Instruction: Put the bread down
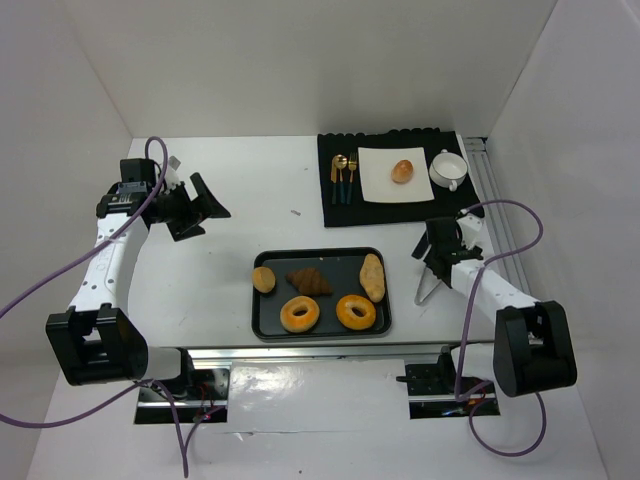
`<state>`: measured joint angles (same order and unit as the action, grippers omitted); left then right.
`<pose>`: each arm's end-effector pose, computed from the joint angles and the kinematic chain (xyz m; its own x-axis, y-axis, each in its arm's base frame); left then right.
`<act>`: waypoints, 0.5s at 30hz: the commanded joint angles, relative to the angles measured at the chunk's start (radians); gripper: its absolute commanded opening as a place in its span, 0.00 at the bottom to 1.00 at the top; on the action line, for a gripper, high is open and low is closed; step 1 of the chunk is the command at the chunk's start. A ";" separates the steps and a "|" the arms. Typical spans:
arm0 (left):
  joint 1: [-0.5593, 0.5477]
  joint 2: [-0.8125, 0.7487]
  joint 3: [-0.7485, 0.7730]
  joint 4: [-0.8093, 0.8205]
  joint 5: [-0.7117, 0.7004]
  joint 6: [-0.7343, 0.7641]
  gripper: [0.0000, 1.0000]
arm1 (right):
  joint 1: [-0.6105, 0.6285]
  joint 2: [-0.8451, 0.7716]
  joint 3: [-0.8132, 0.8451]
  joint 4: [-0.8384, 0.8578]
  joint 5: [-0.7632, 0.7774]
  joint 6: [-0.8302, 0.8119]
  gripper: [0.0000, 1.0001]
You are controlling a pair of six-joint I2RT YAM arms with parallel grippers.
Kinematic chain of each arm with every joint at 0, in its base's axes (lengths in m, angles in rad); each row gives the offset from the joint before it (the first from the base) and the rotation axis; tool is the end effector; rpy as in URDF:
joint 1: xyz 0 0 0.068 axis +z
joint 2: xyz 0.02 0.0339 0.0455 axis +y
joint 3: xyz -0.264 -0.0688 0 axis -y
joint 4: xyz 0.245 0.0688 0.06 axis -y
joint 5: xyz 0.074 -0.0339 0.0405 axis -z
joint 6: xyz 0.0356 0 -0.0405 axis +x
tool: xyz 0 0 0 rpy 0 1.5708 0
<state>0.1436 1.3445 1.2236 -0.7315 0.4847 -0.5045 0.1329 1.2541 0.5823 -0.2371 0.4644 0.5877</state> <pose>0.2801 0.0237 0.3214 -0.7378 -0.5388 -0.4066 -0.2053 0.7529 -0.6252 0.2320 0.0149 0.1754 -0.5651 0.4246 -0.7074 0.5620 0.8258 0.0467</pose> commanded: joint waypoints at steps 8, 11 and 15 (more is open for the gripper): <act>0.007 -0.010 0.002 0.024 0.017 -0.011 1.00 | 0.004 -0.111 0.295 -0.244 0.212 0.058 1.00; 0.007 -0.010 0.002 0.024 0.017 -0.011 1.00 | 0.004 -0.067 0.369 -0.367 0.250 0.086 1.00; 0.007 -0.001 0.002 0.034 0.017 -0.011 1.00 | 0.004 -0.033 0.393 -0.419 0.261 0.120 1.00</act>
<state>0.1436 1.3445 1.2236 -0.7303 0.4847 -0.5045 0.1329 1.1942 0.9585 -0.5205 0.6594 0.6617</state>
